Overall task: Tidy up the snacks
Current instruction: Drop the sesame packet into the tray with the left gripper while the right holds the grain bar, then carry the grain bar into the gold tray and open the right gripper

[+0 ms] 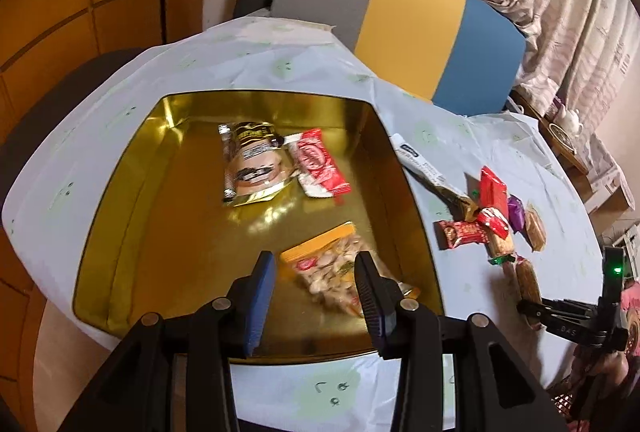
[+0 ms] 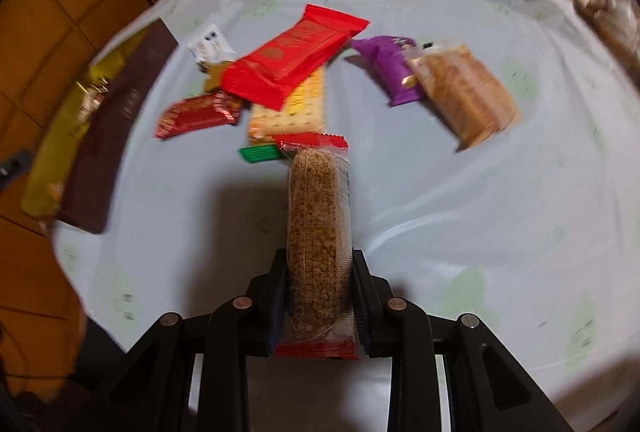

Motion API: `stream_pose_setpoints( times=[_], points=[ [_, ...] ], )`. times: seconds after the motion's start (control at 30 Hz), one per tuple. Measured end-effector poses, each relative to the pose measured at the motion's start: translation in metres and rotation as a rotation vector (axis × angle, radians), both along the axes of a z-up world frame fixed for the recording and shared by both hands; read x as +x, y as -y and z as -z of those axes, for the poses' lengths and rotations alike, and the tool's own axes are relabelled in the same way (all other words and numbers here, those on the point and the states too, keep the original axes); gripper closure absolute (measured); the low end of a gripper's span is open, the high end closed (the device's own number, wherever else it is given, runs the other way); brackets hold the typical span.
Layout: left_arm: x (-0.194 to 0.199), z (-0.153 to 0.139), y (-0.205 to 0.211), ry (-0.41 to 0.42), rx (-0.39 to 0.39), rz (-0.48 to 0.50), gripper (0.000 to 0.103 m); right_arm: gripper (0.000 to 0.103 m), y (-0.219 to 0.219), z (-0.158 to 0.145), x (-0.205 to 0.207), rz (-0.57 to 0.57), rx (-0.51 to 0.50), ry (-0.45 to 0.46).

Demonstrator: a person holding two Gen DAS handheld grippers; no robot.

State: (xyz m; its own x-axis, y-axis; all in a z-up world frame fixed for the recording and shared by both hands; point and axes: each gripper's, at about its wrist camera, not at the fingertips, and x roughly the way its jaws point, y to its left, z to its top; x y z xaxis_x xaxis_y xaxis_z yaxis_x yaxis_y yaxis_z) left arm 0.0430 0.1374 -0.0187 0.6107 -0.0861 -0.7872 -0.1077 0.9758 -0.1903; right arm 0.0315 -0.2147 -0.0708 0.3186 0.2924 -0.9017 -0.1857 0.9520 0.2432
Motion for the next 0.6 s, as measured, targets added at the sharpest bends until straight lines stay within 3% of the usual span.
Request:
stream_pose_setpoints(
  times=[0.23,0.6],
  points=[
    [-0.009,0.004,-0.014,-0.008,0.008,-0.041,0.062,0.074,-0.021,-0.011,-0.012,-0.004,0.158,0.004],
    [-0.013,0.007,-0.024,-0.009,0.003,-0.064,0.062,0.074,-0.114,-0.071,0.004,-0.219,0.186,0.125]
  ],
)
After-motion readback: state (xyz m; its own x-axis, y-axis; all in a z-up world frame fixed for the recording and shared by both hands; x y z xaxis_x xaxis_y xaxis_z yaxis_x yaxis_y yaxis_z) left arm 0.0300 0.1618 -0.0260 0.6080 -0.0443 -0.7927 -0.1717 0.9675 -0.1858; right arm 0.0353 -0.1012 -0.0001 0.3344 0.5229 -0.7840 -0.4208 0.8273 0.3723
